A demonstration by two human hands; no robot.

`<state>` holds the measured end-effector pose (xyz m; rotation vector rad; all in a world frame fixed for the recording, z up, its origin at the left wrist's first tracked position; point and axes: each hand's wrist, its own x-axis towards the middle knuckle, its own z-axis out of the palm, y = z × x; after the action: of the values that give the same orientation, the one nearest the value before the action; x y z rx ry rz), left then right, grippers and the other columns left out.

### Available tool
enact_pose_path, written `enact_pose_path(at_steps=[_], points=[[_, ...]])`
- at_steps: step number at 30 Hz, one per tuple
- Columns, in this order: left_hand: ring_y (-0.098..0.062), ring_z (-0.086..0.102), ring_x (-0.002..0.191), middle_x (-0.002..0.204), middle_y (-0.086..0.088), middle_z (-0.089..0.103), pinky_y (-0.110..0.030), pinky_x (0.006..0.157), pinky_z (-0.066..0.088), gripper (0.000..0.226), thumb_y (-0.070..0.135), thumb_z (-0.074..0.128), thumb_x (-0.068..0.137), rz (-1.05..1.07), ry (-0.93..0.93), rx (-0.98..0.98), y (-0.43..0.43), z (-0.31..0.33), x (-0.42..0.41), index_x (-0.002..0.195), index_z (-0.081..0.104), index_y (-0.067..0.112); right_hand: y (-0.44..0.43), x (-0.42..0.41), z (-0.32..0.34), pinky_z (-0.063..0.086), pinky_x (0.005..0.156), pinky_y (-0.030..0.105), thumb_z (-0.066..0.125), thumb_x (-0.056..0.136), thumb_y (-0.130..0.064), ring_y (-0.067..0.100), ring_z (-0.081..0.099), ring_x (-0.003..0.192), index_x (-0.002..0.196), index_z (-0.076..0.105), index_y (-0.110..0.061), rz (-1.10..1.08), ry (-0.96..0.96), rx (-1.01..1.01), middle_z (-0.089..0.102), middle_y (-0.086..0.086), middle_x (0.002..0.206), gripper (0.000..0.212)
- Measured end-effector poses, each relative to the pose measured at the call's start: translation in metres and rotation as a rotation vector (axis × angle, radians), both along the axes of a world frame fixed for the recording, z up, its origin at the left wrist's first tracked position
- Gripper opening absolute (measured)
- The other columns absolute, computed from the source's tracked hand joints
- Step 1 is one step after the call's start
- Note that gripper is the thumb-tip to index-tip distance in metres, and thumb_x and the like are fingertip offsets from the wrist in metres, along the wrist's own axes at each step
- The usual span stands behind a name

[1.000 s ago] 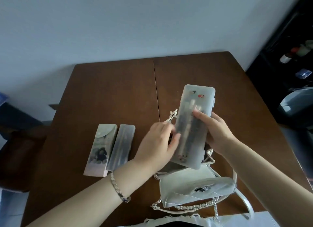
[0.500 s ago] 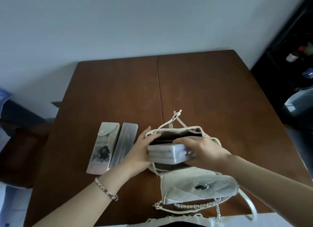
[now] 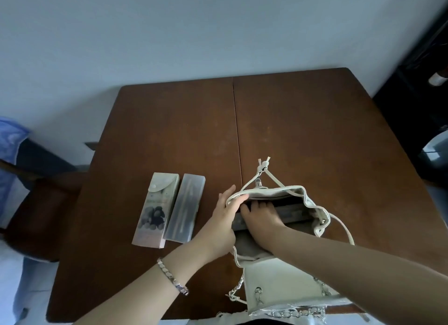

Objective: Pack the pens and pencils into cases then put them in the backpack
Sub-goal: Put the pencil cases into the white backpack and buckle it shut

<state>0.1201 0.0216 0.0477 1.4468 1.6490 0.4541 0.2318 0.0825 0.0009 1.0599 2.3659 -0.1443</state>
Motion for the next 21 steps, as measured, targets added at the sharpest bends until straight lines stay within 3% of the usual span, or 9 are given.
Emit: enact_pose_path(at_steps=[2,4,6,8,11,14,18,19,21], points=[[-0.015,-0.003,0.146,0.156,0.01,-0.001,-0.033,0.118,0.015,0.089,-0.026,0.029,0.072,0.034,-0.02,-0.001,0.002,-0.003,-0.002,0.14,0.03,0.031,0.003,-0.001,0.002,0.027,0.104,0.045,0.048,0.089,-0.02,0.037,0.038,0.125,0.138,0.022,-0.007,-0.036,0.013,-0.083,0.035,0.022,0.139,0.057],[-0.012,0.004,0.145,0.155,0.007,0.006,-0.02,0.115,0.014,0.085,-0.026,0.029,0.071,0.084,-0.06,0.008,0.009,-0.002,-0.003,0.138,0.037,0.027,0.012,0.0,0.01,0.023,0.106,0.043,0.054,0.082,-0.021,0.033,0.034,0.128,0.137,0.028,-0.012,-0.097,0.11,-0.231,0.035,0.015,0.14,0.061],[-0.006,0.015,0.14,0.153,0.005,0.014,0.001,0.103,0.016,0.081,-0.026,0.029,0.071,0.134,-0.108,0.01,0.013,-0.001,-0.004,0.134,0.045,0.021,0.023,0.006,0.02,0.03,0.101,0.036,0.054,0.082,-0.019,0.027,0.041,0.124,0.133,0.038,-0.016,-0.229,0.253,-0.455,0.045,0.01,0.135,0.054],[0.0,0.022,0.132,0.148,0.008,0.022,0.012,0.09,0.017,0.079,-0.027,0.029,0.07,0.143,-0.166,0.006,0.015,0.001,-0.007,0.13,0.05,0.019,0.028,0.017,0.031,0.041,0.09,0.029,0.054,0.082,-0.017,0.022,0.052,0.113,0.131,0.044,-0.017,-0.324,0.324,-0.594,0.056,0.006,0.125,0.05],[0.001,0.037,0.127,0.137,0.016,0.04,-0.001,0.093,0.032,0.069,-0.021,0.039,0.069,0.147,-0.295,0.004,0.011,0.001,-0.017,0.114,0.063,0.026,0.033,0.036,0.049,0.045,0.092,0.026,0.053,0.083,-0.02,0.019,0.056,0.109,0.129,0.049,-0.02,-0.33,0.373,-0.496,0.06,0.002,0.122,0.046],[-0.004,0.051,0.12,0.122,0.019,0.058,-0.018,0.095,0.04,0.037,0.006,0.062,0.063,0.338,-0.4,0.046,0.001,-0.002,-0.031,0.087,0.073,0.032,0.037,0.046,0.064,0.04,0.095,0.023,0.047,0.089,-0.024,0.015,0.054,0.113,0.123,0.055,-0.025,-0.382,0.443,-0.417,0.061,-0.007,0.119,0.036],[0.014,0.046,0.113,0.116,0.024,0.056,-0.006,0.095,0.036,0.025,0.043,0.056,0.077,0.339,-0.119,0.221,-0.014,-0.019,-0.05,0.1,0.063,0.037,0.038,0.046,0.07,0.044,0.097,0.04,0.045,0.089,-0.025,0.024,0.06,0.107,0.105,0.06,-0.01,-0.463,0.516,-0.372,0.068,0.009,0.107,0.028],[0.01,0.052,0.107,0.108,0.019,0.06,-0.009,0.092,0.041,0.028,0.048,0.051,0.079,0.413,-0.133,0.236,-0.015,-0.024,-0.055,0.101,0.062,0.033,0.038,0.045,0.071,0.043,0.099,0.039,0.045,0.089,-0.024,0.024,0.06,0.107,0.105,0.061,-0.007,-0.481,0.515,-0.368,0.068,0.012,0.107,0.028],[-0.011,0.062,0.095,0.091,0.005,0.063,-0.023,0.08,0.048,0.031,0.044,0.049,0.088,0.56,0.019,0.25,-0.016,-0.039,-0.07,0.1,0.063,0.02,0.038,0.044,0.074,0.043,0.098,0.032,0.045,0.09,-0.024,0.02,0.061,0.106,0.104,0.065,-0.015,-0.523,0.518,-0.373,0.07,0.008,0.106,0.026]])
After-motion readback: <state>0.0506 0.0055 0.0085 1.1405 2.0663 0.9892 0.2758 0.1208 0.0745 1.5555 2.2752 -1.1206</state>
